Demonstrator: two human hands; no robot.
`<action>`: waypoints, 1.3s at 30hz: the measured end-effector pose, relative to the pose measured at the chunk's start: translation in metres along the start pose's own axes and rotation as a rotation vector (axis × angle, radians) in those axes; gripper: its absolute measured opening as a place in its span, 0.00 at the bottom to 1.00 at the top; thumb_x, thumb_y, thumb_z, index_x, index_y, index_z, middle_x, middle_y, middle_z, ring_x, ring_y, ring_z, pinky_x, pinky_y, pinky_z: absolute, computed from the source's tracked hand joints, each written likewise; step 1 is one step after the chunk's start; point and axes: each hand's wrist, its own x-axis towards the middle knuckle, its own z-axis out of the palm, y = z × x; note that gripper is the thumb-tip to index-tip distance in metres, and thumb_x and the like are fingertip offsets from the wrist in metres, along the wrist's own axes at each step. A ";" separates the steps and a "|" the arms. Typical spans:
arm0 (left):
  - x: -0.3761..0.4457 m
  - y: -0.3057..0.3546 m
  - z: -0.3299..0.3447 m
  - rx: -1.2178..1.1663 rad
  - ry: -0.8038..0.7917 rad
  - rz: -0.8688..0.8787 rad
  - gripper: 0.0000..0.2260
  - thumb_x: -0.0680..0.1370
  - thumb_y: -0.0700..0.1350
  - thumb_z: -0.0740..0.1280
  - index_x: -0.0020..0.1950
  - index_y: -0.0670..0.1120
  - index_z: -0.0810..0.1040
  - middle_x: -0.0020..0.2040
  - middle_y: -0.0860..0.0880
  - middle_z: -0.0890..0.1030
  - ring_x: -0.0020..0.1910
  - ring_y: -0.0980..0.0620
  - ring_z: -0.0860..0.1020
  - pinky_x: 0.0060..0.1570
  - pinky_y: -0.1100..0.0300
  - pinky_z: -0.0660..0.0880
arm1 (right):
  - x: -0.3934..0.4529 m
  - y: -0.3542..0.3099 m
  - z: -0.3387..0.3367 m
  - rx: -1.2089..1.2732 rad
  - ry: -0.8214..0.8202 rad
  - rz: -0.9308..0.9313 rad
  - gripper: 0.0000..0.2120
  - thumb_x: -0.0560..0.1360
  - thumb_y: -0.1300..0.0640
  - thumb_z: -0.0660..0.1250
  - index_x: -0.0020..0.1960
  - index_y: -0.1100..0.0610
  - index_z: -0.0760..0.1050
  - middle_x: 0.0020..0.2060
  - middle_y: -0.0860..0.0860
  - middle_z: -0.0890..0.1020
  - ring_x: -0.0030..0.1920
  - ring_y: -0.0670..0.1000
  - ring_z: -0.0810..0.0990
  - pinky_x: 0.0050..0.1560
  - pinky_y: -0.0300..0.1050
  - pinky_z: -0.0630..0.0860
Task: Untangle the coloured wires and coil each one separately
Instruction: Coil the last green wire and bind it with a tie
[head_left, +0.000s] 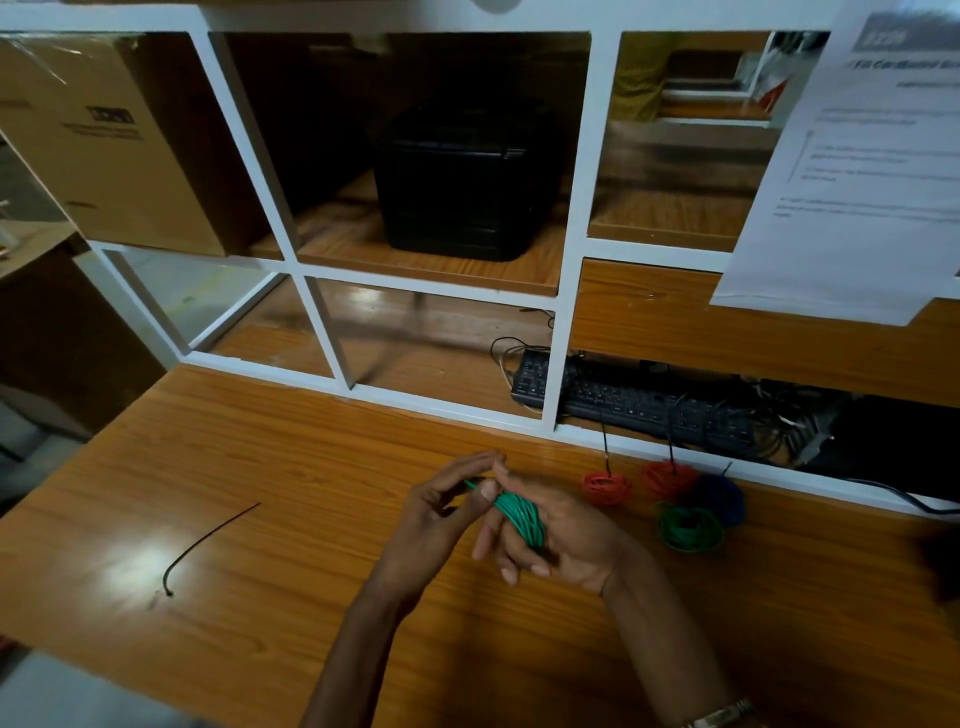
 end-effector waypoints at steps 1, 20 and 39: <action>-0.002 0.001 0.000 -0.022 -0.074 -0.056 0.17 0.83 0.49 0.66 0.72 0.50 0.80 0.70 0.52 0.81 0.73 0.54 0.75 0.70 0.54 0.73 | 0.001 0.002 -0.001 0.008 -0.022 0.004 0.36 0.85 0.37 0.53 0.45 0.69 0.80 0.19 0.52 0.73 0.25 0.49 0.77 0.36 0.40 0.74; -0.003 -0.001 0.021 -0.306 0.004 -0.049 0.15 0.81 0.46 0.71 0.63 0.39 0.84 0.42 0.36 0.84 0.39 0.43 0.81 0.47 0.51 0.80 | 0.005 -0.011 0.000 0.115 0.085 0.016 0.35 0.85 0.36 0.51 0.66 0.66 0.79 0.33 0.59 0.84 0.26 0.50 0.82 0.28 0.39 0.78; 0.005 -0.003 0.003 -0.432 0.106 0.011 0.09 0.81 0.42 0.70 0.53 0.36 0.85 0.43 0.40 0.84 0.44 0.47 0.83 0.45 0.54 0.80 | 0.013 -0.026 0.047 -0.036 0.561 -0.120 0.31 0.72 0.39 0.75 0.41 0.70 0.83 0.34 0.65 0.85 0.29 0.55 0.82 0.45 0.44 0.80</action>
